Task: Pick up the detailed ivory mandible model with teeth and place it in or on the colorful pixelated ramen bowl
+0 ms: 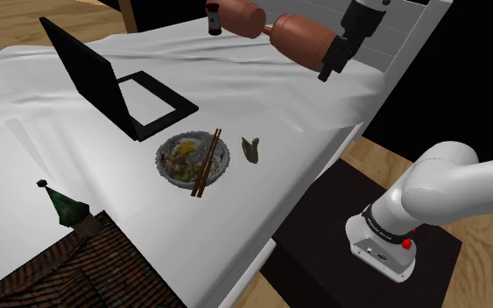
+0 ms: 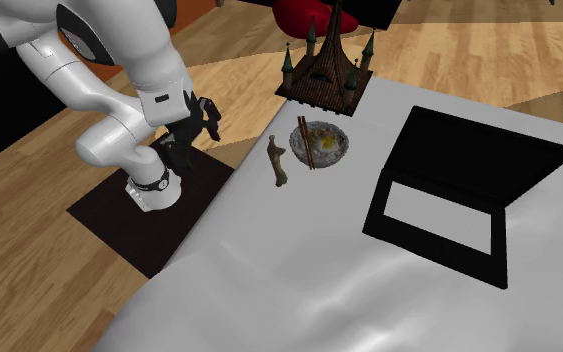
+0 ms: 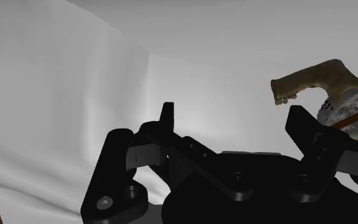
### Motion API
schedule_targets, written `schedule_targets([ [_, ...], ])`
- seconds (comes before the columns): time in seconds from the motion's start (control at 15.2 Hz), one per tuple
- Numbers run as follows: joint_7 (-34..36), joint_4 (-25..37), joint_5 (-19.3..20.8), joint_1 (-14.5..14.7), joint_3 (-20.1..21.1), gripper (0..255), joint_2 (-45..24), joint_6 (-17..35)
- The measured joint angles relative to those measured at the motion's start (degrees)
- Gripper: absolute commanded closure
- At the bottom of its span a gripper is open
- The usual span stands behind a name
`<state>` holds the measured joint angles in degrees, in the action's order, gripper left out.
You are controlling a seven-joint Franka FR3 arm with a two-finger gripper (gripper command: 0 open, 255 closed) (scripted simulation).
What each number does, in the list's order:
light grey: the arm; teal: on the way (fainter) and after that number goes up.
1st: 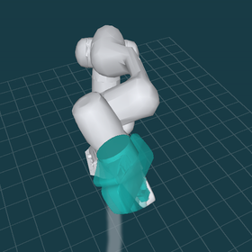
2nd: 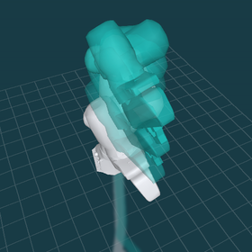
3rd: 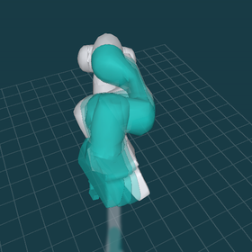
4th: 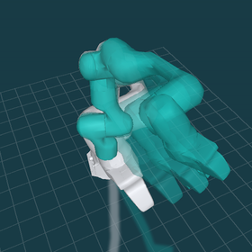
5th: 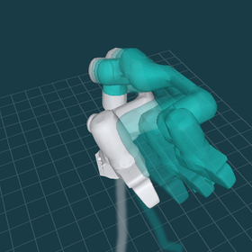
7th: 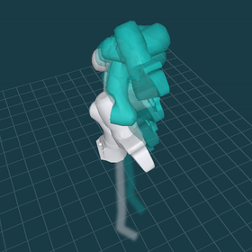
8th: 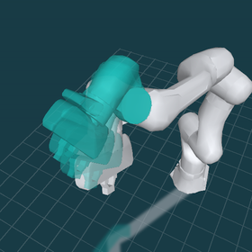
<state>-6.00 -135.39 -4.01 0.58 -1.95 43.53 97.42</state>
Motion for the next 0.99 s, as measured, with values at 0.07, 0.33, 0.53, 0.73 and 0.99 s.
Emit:
schedule_targets([
  [0.07, 0.0, 0.0, 0.0, 0.0, 0.0, 0, 0.0, 0.0],
  [0.33, 7.5, -1.5, -1.5, -0.2, 4.8, 0, -2.3, 2.1],
  [0.53, 15.1, -1.4, -3.0, -0.3, 9.5, 0, -5.9, 3.8],
  [0.73, 22.7, -1.3, -4.1, -0.6, 13.9, 0, -10.3, 6.1],
  [0.99, 32.8, 1.3, -4.6, -1.3, 19.3, 0, -18.2, 8.7],
])
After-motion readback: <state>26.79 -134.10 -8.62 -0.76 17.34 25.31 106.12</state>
